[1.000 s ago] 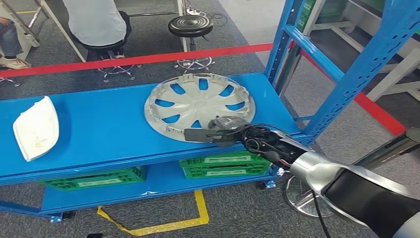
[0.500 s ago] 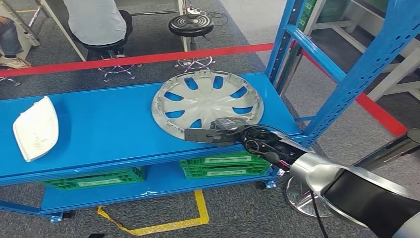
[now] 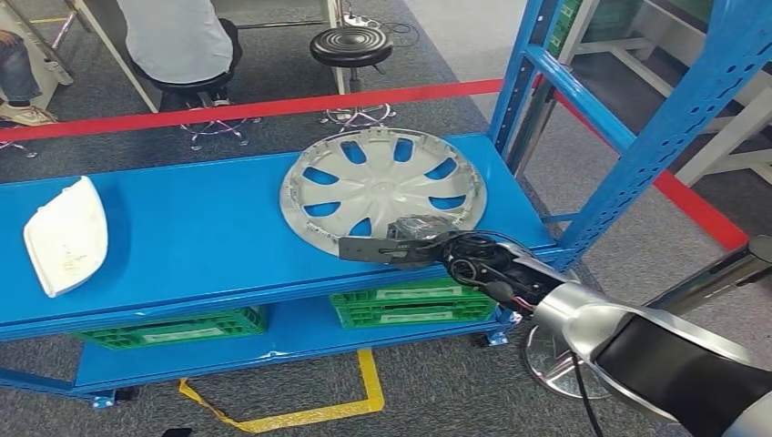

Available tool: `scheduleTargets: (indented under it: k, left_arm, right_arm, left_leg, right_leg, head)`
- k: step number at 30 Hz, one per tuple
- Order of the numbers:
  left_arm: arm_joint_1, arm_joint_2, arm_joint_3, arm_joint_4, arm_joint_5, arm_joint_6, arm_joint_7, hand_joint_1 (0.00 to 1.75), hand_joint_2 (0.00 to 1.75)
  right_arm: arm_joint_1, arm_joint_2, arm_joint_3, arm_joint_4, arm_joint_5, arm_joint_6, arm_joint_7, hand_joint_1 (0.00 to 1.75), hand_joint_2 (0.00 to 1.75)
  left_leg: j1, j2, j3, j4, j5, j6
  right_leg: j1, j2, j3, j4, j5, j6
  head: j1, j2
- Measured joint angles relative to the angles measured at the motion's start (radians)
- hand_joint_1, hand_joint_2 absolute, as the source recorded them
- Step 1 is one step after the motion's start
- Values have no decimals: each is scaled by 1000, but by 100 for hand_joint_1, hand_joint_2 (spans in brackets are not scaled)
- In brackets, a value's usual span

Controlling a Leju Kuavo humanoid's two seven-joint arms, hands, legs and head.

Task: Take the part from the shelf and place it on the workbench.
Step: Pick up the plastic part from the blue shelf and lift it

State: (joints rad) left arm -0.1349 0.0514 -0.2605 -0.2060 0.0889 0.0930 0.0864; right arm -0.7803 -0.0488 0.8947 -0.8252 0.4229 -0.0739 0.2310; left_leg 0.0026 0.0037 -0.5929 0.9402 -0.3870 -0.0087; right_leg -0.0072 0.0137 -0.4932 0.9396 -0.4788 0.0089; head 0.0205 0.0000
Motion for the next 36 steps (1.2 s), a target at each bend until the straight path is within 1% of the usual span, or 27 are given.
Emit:
scheduleTargets:
  k: [17, 24, 36]
  left_arm:
    - [1, 2, 0, 0, 21, -8, -14, 0, 175]
    - [5, 2, 0, 0, 34, -6, -15, 0, 175]
    - [7, 2, 0, 0, 36, -3, -19, 0, 175]
  right_arm:
    - [12, -16, -26, -40, 20, -20, -1, 175, 175]
    - [17, -22, -40, -62, 20, -50, -19, 175, 175]
    - [18, -25, -53, -84, 18, -57, -30, 175, 175]
  left_leg:
    - [0, 0, -2, 0, 0, 0]
    - [0, 0, -2, 0, 0, 0]
    - [0, 0, -2, -1, 0, 0]
  right_leg:
    - [0, 0, 0, 0, 0, 0]
    - [0, 0, -1, 0, 0, 0]
    - [0, 0, -1, 0, 0, 0]
  head:
    - [1, 0]
    - [0, 0]
    - [0, 0]
